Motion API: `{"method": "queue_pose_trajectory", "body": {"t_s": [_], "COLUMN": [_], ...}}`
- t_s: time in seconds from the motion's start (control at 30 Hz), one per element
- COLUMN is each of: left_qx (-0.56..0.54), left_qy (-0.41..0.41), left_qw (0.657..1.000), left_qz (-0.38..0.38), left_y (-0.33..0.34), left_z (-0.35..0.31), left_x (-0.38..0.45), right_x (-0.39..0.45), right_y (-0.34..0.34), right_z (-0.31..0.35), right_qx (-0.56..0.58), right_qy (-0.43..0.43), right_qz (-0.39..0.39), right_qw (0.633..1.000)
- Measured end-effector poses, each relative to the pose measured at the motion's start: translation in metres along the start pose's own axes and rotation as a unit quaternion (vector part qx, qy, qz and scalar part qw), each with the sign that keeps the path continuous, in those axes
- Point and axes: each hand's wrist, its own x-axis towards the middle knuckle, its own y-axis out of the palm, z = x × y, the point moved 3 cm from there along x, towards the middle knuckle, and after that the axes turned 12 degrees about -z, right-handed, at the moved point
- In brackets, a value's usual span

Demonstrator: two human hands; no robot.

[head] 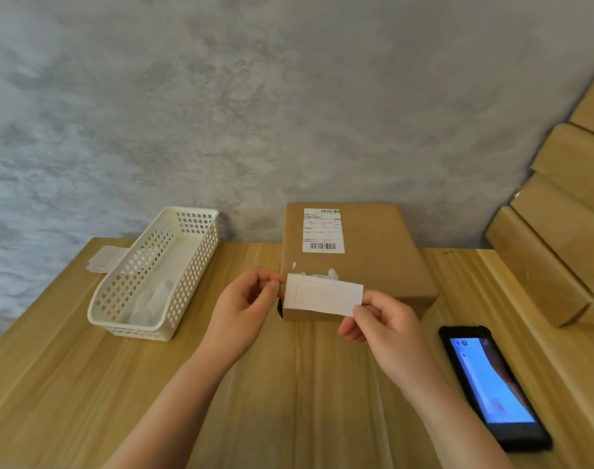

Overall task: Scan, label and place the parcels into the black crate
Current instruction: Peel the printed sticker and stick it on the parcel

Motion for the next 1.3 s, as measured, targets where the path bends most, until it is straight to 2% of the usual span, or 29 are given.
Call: {"method": "queue_pose_trajectory", "body": {"t_s": [0.33,0.53,0.77,1.07,1.3], "left_qx": [0.011,0.026,0.046,-0.008,-0.114], "left_qy": [0.001,0.028,0.072,0.050,0.016], "left_qw": [0.999,0.994,0.990,0.986,0.976], "left_qz": [0.051,0.101,0.114,0.160,0.183], "left_y": [0.012,0.016,0.013,0.018,0.030], "left_z": [-0.007,-0.006,0.001,0.000,-0.009], "left_x": [0.019,0.030,0.039,0.035,0.020], "right_x": [0.010,0.022,0.035,0.041,0.041], "right_y": [-0.017,-0.019,-0.013,-0.010,-0.001], "right_z": [0.006,0.008,0.011,0.011,0.010], "right_qx": [-0.049,-0.086,-0.106,-0.109,-0.089], "right_qy": [-0.019,-0.043,-0.044,-0.042,-0.101], "right_qz": [0.010,0.003,0.013,0.017,-0.023], "right_qw": [0.999,0.995,0.993,0.993,0.991]}}
